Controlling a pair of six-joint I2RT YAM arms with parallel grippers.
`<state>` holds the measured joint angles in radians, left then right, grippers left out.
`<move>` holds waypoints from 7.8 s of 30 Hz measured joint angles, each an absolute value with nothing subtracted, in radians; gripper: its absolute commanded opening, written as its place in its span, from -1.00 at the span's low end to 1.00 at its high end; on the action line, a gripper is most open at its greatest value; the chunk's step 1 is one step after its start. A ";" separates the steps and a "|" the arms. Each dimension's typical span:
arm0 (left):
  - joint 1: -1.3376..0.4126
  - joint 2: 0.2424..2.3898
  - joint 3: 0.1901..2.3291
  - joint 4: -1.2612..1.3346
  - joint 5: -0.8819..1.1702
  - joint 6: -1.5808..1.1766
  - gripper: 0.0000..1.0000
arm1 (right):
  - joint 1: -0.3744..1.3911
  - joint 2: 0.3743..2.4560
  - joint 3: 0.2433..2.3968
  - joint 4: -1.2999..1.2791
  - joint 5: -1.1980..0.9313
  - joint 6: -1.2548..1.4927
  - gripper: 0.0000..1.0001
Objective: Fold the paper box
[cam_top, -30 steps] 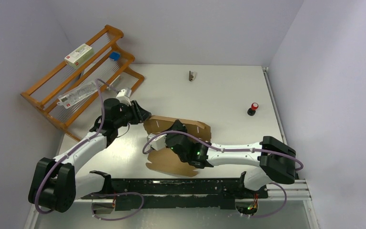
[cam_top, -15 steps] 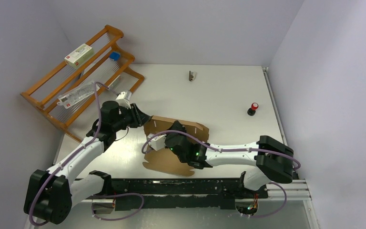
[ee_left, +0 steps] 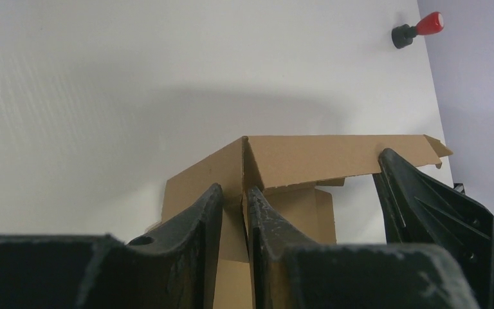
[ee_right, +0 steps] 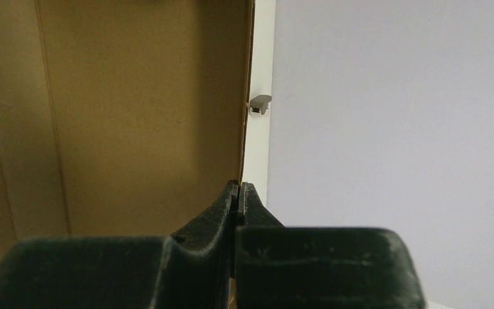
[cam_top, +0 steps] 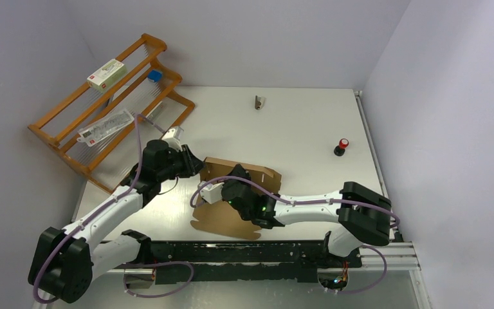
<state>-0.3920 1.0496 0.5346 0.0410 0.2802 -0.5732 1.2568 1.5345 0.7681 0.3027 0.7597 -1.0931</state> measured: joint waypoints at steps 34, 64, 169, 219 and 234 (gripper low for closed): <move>-0.429 0.969 0.479 0.033 0.106 -0.595 -0.89 | 1.275 1.496 0.771 0.184 0.745 -0.994 -0.62; -0.435 1.094 0.570 0.044 0.006 -0.471 -0.90 | 1.277 1.386 0.829 -0.108 0.743 -0.886 -1.00; -0.253 1.139 0.247 0.614 0.522 -0.368 -0.27 | 1.377 1.534 0.725 0.160 0.995 -1.229 -1.00; -0.381 1.020 0.183 0.606 0.318 -0.384 -0.15 | 1.105 1.539 1.161 -0.278 0.638 -0.520 0.10; -0.398 1.105 0.295 0.403 0.299 -0.397 0.25 | 0.551 1.325 0.873 -0.446 0.196 0.113 0.06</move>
<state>-0.3985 1.1046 0.2955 0.4030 0.2985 -0.3969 0.5510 1.3247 0.8734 -0.4458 0.1963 0.1127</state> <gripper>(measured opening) 0.605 0.549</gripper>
